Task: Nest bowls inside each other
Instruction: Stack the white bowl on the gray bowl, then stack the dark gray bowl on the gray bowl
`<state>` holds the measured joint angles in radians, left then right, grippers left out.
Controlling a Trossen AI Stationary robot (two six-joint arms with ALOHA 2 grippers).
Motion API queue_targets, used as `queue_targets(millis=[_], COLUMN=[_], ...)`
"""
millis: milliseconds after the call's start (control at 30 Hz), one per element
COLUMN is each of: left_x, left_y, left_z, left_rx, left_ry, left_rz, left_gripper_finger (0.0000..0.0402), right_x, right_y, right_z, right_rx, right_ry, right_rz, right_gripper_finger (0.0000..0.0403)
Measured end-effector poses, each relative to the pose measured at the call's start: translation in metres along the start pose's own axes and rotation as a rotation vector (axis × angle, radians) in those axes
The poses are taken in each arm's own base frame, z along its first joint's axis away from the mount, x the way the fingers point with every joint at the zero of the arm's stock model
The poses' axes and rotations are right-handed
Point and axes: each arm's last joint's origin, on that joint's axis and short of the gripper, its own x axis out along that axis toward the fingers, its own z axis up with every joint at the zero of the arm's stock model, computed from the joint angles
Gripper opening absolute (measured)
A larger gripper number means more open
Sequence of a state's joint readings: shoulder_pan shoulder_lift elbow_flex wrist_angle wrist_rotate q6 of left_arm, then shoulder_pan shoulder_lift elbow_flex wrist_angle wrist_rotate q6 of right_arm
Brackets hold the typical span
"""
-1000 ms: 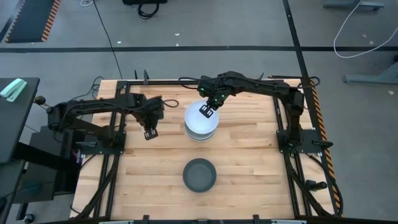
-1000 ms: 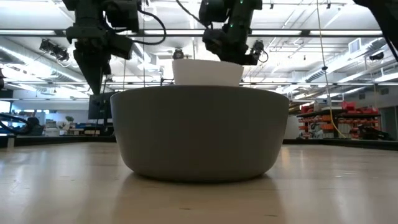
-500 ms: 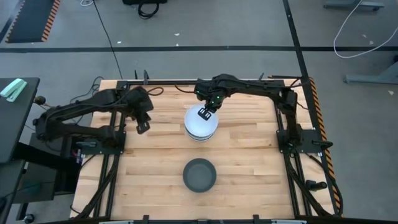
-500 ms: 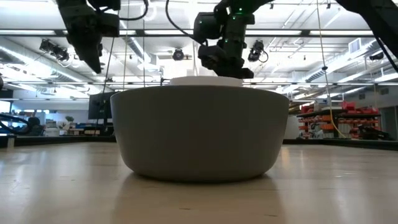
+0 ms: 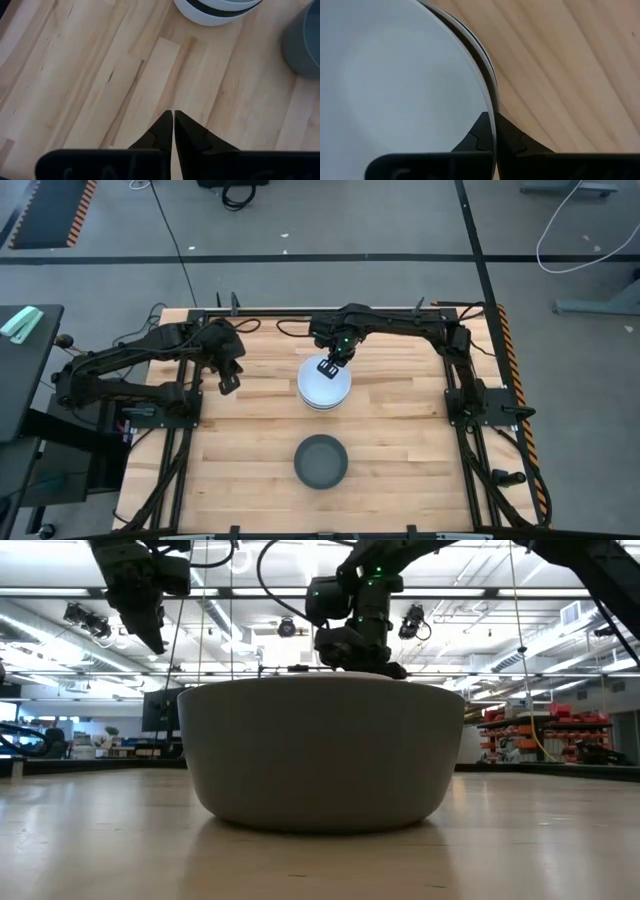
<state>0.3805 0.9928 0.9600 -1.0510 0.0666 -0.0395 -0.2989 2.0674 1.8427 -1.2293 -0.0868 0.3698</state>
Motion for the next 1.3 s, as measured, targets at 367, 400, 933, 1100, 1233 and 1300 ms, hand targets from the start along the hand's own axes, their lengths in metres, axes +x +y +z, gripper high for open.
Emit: queue_targets(millis=[367,400,933,1100,1233,1300], left_x=[0.0,0.0,0.0,0.0,0.0,0.0], left_y=[0.0,0.0,0.0,0.0,0.0,0.0], left_z=[0.0,0.001,0.001,0.001,0.001,0.001], left_rx=[0.0,0.0,0.0,0.0,-0.001,-0.001], left_ry=[-0.005,-0.006,-0.006,-0.006,-0.006,-0.007], left_rz=[0.002,0.002,0.002,0.002,0.002,0.002], left_gripper_finger=[0.0018,0.002,0.0015,0.0024,0.002,0.0016], right_x=[-0.014,-0.015,-0.016,-0.016,-0.026,-0.033], right_y=[0.005,0.005,0.006,0.006,0.003,0.002], right_z=[-0.001,-0.001,-0.002,-0.003,-0.005,-0.008], right_rx=[-0.014,-0.01,0.0,-0.007,-0.006,-0.003], right_ry=[-0.086,-0.083,-0.081,-0.082,-0.102,-0.119], right_rz=[0.015,0.015,0.015,0.015,0.0,-0.015], right_gripper_finger=[0.0027,0.0029,0.0072,0.0081,0.0083,0.0083])
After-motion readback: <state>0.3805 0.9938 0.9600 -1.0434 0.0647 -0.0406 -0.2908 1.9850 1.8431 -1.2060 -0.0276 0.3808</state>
